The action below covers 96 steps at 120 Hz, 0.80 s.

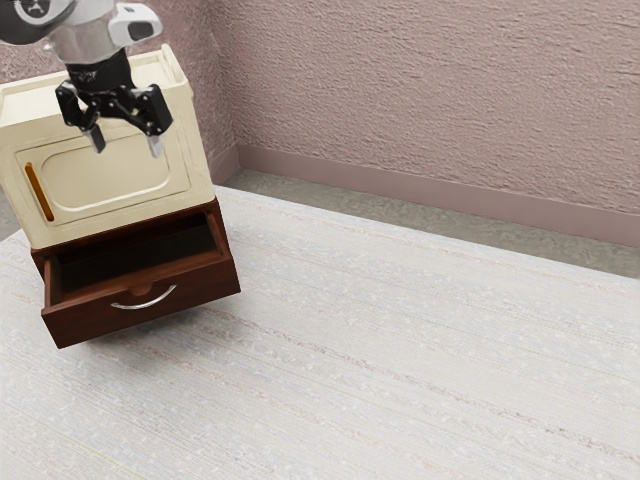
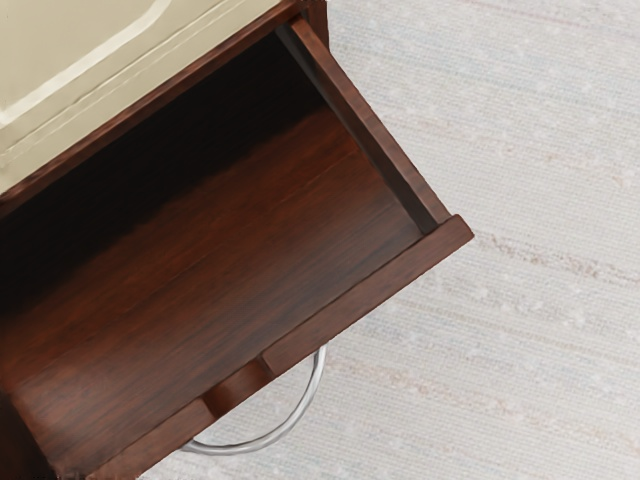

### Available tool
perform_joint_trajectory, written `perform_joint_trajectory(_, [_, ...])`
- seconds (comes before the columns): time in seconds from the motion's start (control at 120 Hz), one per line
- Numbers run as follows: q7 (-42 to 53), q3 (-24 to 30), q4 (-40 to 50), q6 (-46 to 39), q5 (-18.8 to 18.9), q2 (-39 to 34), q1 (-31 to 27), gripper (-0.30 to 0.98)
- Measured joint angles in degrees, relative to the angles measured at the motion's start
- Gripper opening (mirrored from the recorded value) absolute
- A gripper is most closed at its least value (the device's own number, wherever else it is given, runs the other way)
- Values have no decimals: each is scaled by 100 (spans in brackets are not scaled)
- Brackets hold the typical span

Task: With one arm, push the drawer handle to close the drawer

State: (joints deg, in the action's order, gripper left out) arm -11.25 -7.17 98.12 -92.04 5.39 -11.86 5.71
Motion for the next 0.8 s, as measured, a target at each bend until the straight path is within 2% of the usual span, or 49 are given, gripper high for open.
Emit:
perform_joint_trajectory(0.192, [-820, -16, 256, -188, 114, -242, 22, 69])
perform_joint_trajectory(0.383, [-1429, 6, 2001, -678, 97, -792, 419, 67])
perform_joint_trajectory(0.608, [-2097, -158, 3563, -1895, 31, -877, 433, 17])
perform_joint_trajectory(0.75, [-2560, -373, 4150, -2648, -15, -897, 414, 2])
perform_joint_trajectory(0.8, [-2699, -384, 4240, -2879, 75, -864, 413, -1])
